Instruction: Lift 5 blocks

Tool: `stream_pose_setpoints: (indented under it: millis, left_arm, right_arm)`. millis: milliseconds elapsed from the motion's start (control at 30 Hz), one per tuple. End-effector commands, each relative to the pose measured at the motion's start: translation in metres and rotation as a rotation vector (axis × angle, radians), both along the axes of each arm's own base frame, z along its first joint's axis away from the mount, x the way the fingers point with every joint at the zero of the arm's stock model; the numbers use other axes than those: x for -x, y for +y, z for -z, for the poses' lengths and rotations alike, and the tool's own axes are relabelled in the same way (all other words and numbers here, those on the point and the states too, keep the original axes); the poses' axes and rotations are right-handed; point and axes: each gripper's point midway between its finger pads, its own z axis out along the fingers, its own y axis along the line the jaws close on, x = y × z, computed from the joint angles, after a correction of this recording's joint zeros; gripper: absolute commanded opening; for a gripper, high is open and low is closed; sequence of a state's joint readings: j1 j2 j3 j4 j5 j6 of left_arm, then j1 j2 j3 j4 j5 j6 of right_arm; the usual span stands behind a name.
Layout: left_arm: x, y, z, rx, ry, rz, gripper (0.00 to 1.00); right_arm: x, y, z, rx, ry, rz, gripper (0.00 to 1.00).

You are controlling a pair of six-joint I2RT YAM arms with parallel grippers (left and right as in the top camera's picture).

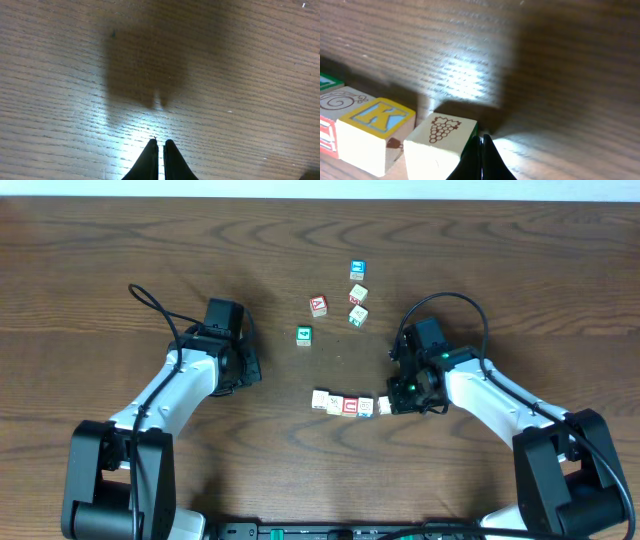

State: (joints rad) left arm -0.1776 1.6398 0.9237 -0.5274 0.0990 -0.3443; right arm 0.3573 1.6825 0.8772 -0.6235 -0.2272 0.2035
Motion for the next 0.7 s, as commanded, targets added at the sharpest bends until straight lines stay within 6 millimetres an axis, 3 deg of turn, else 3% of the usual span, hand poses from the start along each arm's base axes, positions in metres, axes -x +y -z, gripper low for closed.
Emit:
stream_pose_setpoints:
  millis: [0, 233, 367, 667]
  left_arm:
    - [-0.004, 0.001, -0.008, 0.005, -0.022, -0.014, 0.07]
    - [-0.004, 0.001, -0.008, 0.005, -0.022, -0.014, 0.07]
    - [-0.004, 0.000, -0.007, 0.009, -0.020, -0.011, 0.07]
    - [0.006, -0.036, -0.012, 0.174, -0.008, 0.222, 0.07]
  right_arm:
    - [0.006, 0.015, -0.001, -0.019, 0.032, 0.041, 0.01]
    - [0.018, 0.030, -0.001, -0.013, 0.061, 0.065, 0.01]
    - [0.017, 0.027, 0.001, 0.022, 0.050, 0.091, 0.01]
    - [0.016, 0.026, 0.001, 0.030, 0.045, 0.094, 0.01]
